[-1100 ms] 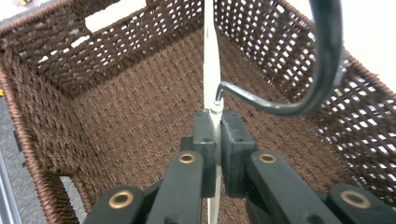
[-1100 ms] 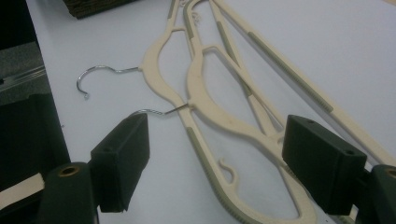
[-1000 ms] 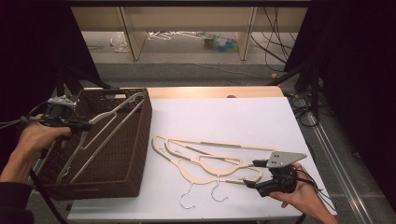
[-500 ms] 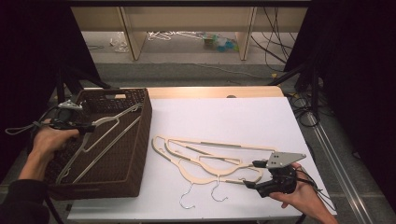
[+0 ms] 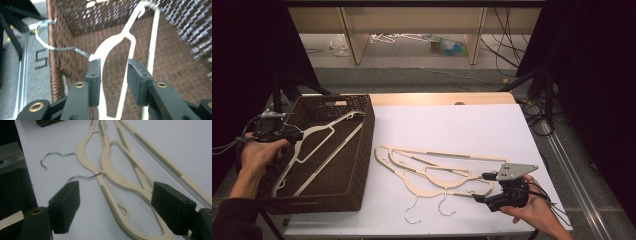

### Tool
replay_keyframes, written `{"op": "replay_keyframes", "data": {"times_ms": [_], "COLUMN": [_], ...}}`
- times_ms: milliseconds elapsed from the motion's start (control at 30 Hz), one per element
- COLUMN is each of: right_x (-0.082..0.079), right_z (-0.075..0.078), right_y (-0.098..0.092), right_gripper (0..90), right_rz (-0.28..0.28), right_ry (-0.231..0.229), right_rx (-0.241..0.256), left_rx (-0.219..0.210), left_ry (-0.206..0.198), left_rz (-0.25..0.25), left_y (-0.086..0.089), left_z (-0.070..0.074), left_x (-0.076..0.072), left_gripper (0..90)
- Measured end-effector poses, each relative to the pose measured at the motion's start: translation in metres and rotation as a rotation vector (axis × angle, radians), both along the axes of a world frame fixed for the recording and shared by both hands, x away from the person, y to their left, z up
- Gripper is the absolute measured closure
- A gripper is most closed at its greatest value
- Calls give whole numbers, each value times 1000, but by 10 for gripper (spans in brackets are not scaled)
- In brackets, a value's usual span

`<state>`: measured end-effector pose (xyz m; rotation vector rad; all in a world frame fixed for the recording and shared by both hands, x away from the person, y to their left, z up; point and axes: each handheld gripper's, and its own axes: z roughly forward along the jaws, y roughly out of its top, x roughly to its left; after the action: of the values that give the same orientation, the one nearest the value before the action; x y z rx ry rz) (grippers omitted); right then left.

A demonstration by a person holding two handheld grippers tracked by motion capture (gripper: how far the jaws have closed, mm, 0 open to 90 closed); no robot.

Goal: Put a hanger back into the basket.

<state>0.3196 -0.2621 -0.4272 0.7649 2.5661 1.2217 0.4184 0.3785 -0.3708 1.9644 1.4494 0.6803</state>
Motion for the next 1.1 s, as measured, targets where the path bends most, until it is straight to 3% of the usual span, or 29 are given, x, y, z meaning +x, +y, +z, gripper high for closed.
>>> {"op": "replay_keyframes", "data": {"times_ms": [33, 100, 133, 167, 200, 233, 267, 300, 333, 367, 400, 533, 600, 700, 800, 967, 1100], "right_x": [1, 2, 3, 4, 4, 5, 6, 6, 6, 7, 7, 9, 9, 10, 10, 10, 11], "right_z": [0, -1, -2, -3, -3, -5, -6, -7, -7, -8, -9, -15, -16, -18, -20, -22, -24], "right_y": [-1, -1, -3, -4, -4, -4, -5, -5, -5, -6, -7, -9, -9, -10, -12, -12, -10], "right_gripper": [244, 243, 243, 243, 243, 244, 244, 244, 244, 244, 244, 248, 249, 256, 260, 265, 266], "right_rz": [-3, 0, -14, -19, -19, -29, -26, -31, -31, -33, -39, -49, -52, -52, -54, -51, -50], "right_ry": [-18, -23, -26, -28, -28, -42, -44, -43, -43, -53, -49, -58, -50, -60, -65, -62, -59], "right_rx": [5, 9, 13, 13, 13, 16, 18, 15, 15, 12, 13, 6, -3, -6, -16, -32, -47], "left_rx": [-2, -18, -33, -56, -56, -123, -136, -136, -129, -162, -169, -174, -202, -203, -248, -250, -252], "left_ry": [-41, -55, -78, -111, -111, -164, -189, -189, -209, -229, -245, -274, -283, -290, -271, -279, -282], "left_rz": [-35, -64, -122, -136, -136, -173, -206, -206, -247, -268, -319, -411, -454, -466, -503, -545, -548], "left_y": [-11, -21, -36, -47, -47, -70, -81, -81, -92, -108, -121, -159, -180, -193, -214, -229, -234], "left_z": [6, 11, 19, 22, 22, 28, 30, 30, 32, 32, 32, 26, 17, 8, -12, -32, -48], "left_x": [-6, -12, -21, -26, -26, -38, -43, -43, -48, -57, -64, -84, -96, -103, -116, -128, -138], "left_gripper": [571, 545, 481, 458, 427, 396, 381, 358, 358, 333, 318, 241, 234, 212, 187, 182, 180]}}
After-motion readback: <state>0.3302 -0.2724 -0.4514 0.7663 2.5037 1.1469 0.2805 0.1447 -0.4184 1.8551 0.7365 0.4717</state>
